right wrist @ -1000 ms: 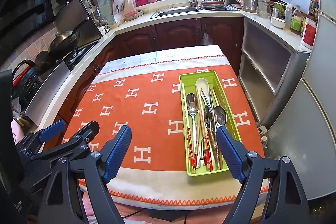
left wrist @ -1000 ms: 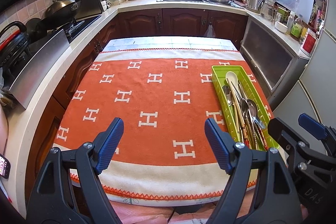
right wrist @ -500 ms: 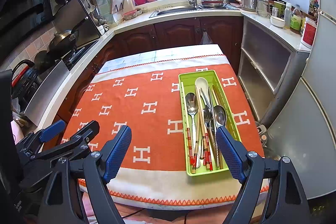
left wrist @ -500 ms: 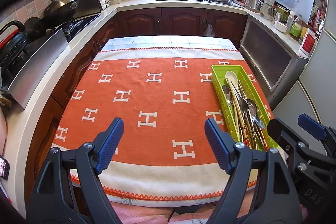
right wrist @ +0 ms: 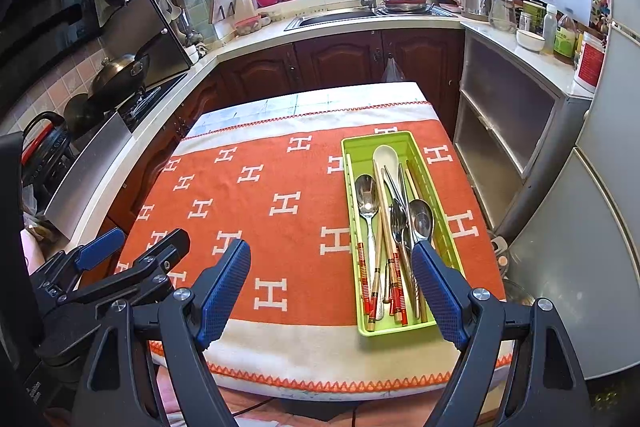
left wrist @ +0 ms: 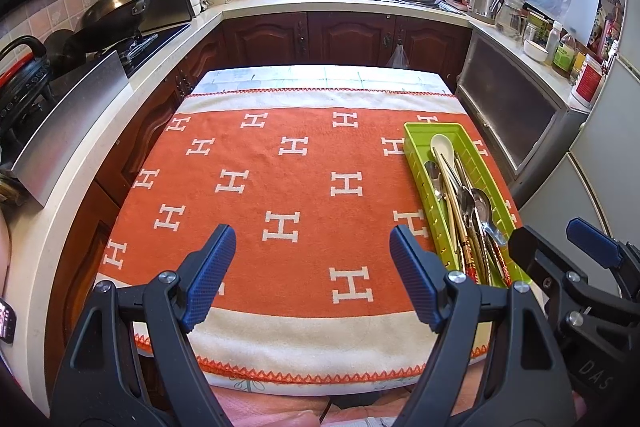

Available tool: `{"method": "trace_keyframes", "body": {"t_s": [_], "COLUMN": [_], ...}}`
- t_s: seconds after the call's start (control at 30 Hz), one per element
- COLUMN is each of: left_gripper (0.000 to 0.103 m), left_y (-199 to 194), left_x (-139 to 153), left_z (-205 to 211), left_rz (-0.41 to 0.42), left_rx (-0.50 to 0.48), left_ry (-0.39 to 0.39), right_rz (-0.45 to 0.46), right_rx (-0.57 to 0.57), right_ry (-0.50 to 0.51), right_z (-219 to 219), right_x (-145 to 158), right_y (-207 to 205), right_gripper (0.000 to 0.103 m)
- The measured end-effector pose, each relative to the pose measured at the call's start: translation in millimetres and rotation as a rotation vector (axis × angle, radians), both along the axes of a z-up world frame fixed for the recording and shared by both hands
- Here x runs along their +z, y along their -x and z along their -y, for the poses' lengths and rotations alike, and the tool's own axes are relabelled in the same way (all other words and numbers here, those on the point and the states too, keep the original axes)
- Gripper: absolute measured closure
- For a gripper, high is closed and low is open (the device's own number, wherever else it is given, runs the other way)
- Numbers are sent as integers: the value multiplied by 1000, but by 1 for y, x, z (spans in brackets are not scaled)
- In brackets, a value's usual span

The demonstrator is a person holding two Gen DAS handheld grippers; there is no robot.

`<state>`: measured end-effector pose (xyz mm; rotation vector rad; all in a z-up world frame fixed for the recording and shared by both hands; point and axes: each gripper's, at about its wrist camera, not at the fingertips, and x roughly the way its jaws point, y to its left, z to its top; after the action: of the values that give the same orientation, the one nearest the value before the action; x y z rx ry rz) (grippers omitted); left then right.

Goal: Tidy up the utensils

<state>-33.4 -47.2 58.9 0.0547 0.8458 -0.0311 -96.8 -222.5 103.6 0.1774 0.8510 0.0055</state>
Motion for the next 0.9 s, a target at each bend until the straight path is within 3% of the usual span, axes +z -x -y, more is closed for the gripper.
{"method": "trace_keyframes", "body": {"t_s": [0.9], "left_gripper": [26], "left_y": [-1], "left_x": [-7], "left_z": [0], "left_rz": [-9], "left_rx": [3], "left_ry": [9], "right_rz": [-19], "right_rx": [2], "right_ry": [12], "right_z": [-1], "right_x": [-17], "right_y": [1], "right_gripper": [19]}}
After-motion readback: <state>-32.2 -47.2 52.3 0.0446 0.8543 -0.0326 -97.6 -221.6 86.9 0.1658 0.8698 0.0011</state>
